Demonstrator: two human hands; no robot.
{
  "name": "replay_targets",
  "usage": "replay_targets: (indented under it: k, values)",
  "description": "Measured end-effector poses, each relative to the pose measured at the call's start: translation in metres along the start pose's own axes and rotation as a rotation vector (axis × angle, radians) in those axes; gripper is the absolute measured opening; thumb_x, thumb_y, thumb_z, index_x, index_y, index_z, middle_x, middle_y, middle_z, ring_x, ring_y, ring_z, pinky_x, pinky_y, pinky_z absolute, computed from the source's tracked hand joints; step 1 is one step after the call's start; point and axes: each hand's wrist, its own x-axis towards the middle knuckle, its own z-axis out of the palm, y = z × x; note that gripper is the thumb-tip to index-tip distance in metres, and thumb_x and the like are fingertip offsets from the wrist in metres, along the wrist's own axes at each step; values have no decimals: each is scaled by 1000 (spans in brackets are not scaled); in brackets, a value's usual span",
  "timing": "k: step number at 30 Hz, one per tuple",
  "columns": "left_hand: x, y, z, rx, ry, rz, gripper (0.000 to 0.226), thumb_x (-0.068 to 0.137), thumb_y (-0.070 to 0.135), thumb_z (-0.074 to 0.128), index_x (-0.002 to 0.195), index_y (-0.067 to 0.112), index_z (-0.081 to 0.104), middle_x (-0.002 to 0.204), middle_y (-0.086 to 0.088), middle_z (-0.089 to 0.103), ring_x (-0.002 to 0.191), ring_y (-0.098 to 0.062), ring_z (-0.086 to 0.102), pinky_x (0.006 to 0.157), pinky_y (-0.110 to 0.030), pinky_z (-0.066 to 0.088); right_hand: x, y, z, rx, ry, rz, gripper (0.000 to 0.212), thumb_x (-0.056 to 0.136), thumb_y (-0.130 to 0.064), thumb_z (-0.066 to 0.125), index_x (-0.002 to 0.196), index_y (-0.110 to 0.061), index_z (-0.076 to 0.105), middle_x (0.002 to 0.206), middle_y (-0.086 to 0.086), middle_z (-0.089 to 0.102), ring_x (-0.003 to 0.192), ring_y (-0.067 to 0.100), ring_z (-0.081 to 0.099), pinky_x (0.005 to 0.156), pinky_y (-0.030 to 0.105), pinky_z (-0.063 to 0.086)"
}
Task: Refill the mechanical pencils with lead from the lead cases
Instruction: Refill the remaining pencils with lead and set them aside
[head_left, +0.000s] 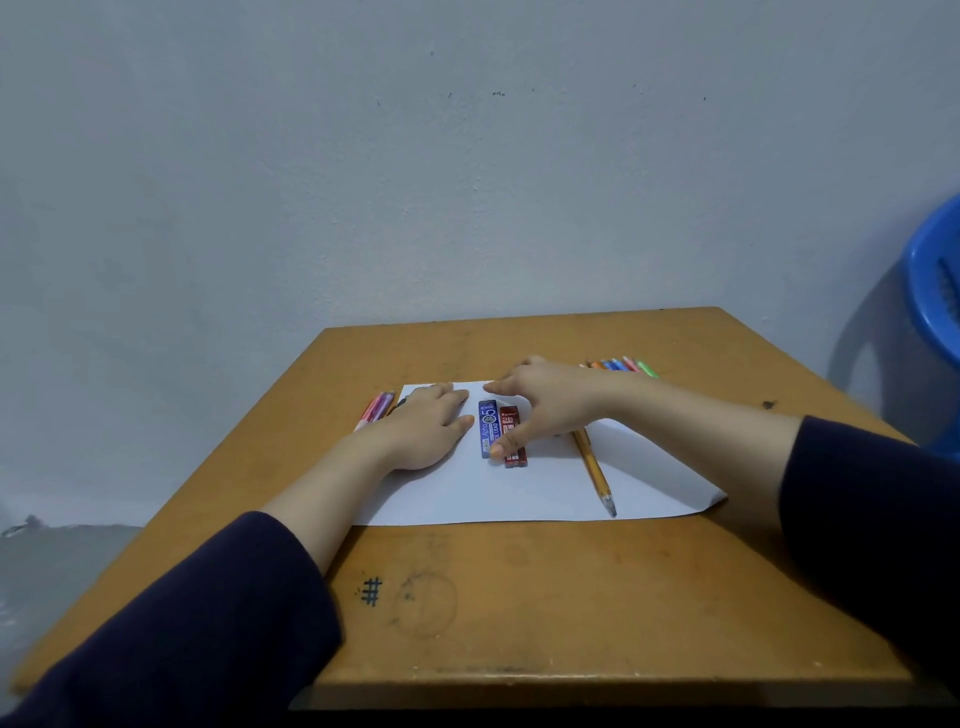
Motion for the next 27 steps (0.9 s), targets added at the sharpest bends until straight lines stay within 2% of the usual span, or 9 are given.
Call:
replay_targets:
  k: [4, 7, 12, 16, 18, 19, 21, 24, 27]
  values:
    - [1, -1, 0, 6, -5, 3, 55, 103, 40, 29, 152, 18, 18, 160, -3, 9, 147, -19, 5, 119, -37, 9, 4, -3, -2, 17, -11, 0, 101, 71, -66, 66, 148, -14, 28, 138, 3, 43, 131, 18, 29, 105, 35, 35]
    - [2, -2, -1, 1, -17, 4, 56, 103, 41, 29, 152, 19, 17, 161, -2, 8, 147, -18, 4, 119, -37, 9, 7, -5, 0, 73, 3, 3, 97, 71, -61, 71, 146, -13, 33, 141, -1, 46, 121, 16, 44, 92, 26, 43]
    - [2, -2, -1, 2, -25, 4, 56, 103, 41, 28, 153, 20, 16, 161, -1, 6, 147, -17, 3, 119, -38, 8, 8, -7, 1, 186, 72, -1, 96, 68, -54, 78, 144, -12, 37, 140, -5, 48, 113, 12, 49, 80, 24, 51]
    - [3, -2, -1, 11, -20, 5, 56, 103, 41, 28, 153, 20, 16, 161, -1, 6, 147, -18, 3, 119, -37, 9, 4, -7, 2, 226, 106, -7, 99, 64, -52, 81, 145, -15, 37, 137, -3, 50, 119, 16, 49, 94, 34, 49]
    - [3, -3, 0, 6, -19, 8, 56, 103, 42, 28, 153, 20, 16, 161, -1, 7, 147, -18, 3, 119, -37, 9, 0, -7, 1, 242, 164, -37, 101, 64, -48, 82, 146, -15, 34, 135, -4, 47, 119, 13, 46, 90, 21, 46]
    - [3, -4, 0, 1, -20, 10, 56, 103, 42, 28, 153, 21, 16, 161, -1, 7, 147, -17, 3, 119, -38, 9, -3, -8, 1, 250, 199, -52, 101, 65, -45, 83, 147, -15, 32, 132, -4, 46, 114, 9, 46, 80, 13, 45]
    - [2, -3, 0, -9, -19, 11, 55, 102, 42, 28, 153, 22, 16, 161, -1, 7, 147, -17, 3, 119, -38, 9, -8, -8, -1, 284, 261, -70, 101, 66, -40, 84, 147, -15, 30, 127, -6, 43, 104, 3, 43, 67, 10, 46]
    - [1, 0, -1, -15, -13, 2, 56, 103, 41, 29, 153, 20, 17, 161, -1, 7, 147, -17, 4, 119, -38, 10, -13, -4, -2, 315, 335, -87, 104, 63, -39, 85, 148, -15, 30, 127, -9, 40, 103, 0, 45, 85, 24, 50]
    - [0, 1, -2, -19, 5, 3, 56, 102, 40, 31, 152, 17, 19, 160, -2, 10, 147, -18, 7, 119, -36, 11, -22, 0, -4, 320, 401, -101, 103, 62, -38, 86, 147, -16, 32, 123, -13, 38, 102, -1, 45, 87, 15, 39]
